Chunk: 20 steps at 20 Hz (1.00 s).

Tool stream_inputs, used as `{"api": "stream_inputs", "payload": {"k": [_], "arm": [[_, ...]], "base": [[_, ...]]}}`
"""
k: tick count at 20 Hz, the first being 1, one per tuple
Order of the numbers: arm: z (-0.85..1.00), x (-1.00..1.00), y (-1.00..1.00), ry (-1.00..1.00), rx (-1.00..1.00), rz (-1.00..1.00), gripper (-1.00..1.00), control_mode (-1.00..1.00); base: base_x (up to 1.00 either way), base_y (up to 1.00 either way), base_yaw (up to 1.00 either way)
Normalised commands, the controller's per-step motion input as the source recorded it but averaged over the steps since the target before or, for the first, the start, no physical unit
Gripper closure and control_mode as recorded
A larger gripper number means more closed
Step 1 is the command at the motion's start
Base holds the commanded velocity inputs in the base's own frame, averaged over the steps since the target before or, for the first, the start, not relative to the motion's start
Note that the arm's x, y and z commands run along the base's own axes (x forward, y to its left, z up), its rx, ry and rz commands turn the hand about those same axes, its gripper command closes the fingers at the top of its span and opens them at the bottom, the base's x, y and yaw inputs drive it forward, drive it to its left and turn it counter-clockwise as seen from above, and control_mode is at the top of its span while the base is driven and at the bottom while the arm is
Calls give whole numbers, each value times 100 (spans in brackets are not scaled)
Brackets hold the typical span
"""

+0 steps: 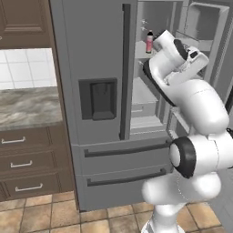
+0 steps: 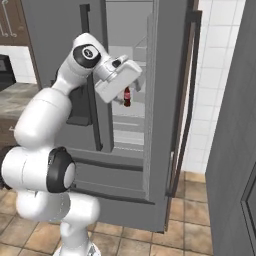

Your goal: Open the fridge, grab two sodas, and place both sodas inside the bowl with ice on the dining counter.

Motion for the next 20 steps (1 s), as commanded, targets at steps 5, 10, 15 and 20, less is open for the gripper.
{"api": "stream_inputs", "payload": {"k": [5, 10, 15, 20], "arm": [[0, 38, -91, 0, 9, 6, -100, -100], [-19, -73, -17, -29, 13, 20, -100, -100], [-45, -63, 28, -36, 15, 24, -100, -100], [-39, -22, 78, -30, 15, 27, -100, -100]], "base": [[0, 0, 0], [0, 0, 0], [0, 0, 0], [0, 0, 0]]}}
